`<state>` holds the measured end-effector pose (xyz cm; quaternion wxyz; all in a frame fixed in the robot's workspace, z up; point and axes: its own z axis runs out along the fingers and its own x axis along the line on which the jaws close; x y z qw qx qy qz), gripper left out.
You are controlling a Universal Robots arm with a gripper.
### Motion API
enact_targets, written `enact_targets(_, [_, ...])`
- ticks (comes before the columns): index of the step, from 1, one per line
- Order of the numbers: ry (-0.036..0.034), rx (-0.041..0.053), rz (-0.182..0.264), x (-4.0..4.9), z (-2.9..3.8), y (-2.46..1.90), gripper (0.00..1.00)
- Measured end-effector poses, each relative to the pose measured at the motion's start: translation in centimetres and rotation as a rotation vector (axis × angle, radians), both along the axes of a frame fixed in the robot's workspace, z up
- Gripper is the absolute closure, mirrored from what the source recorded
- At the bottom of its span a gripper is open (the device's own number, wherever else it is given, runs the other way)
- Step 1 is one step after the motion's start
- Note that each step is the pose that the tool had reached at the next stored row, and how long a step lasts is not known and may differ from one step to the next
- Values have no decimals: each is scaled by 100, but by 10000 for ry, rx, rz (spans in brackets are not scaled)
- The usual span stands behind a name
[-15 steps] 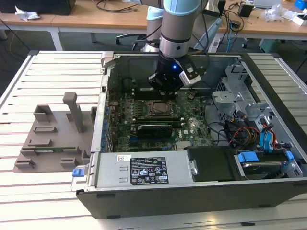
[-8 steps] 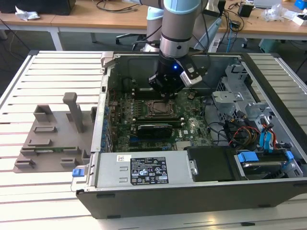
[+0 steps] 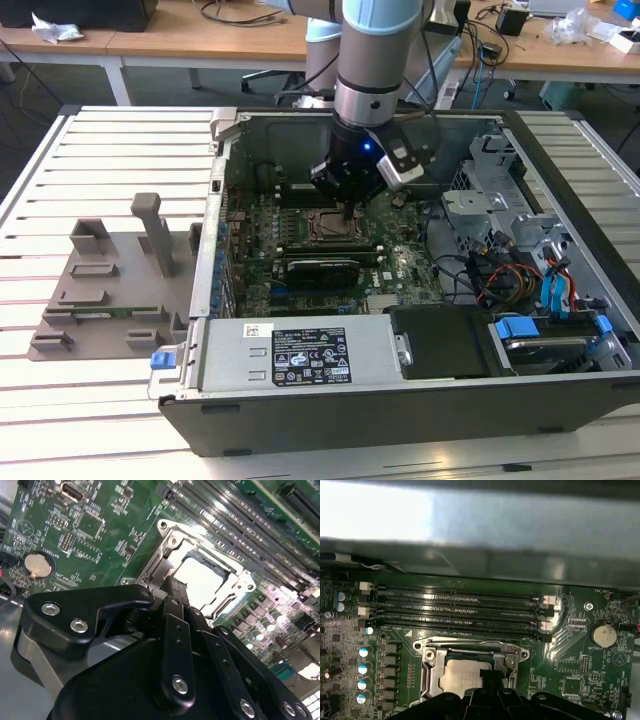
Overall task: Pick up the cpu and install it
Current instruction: 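Install the first cpu locking lever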
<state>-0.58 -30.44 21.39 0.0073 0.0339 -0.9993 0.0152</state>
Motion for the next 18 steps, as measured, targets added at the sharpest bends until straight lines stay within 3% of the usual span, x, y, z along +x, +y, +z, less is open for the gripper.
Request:
enact_targets(4, [1,-20,-1,0,5,-36,89])
enact_targets(10, [0,-42,2,1,47,-39,89])
enact_targets(18, [0,-119,0,0,245,-39,89])
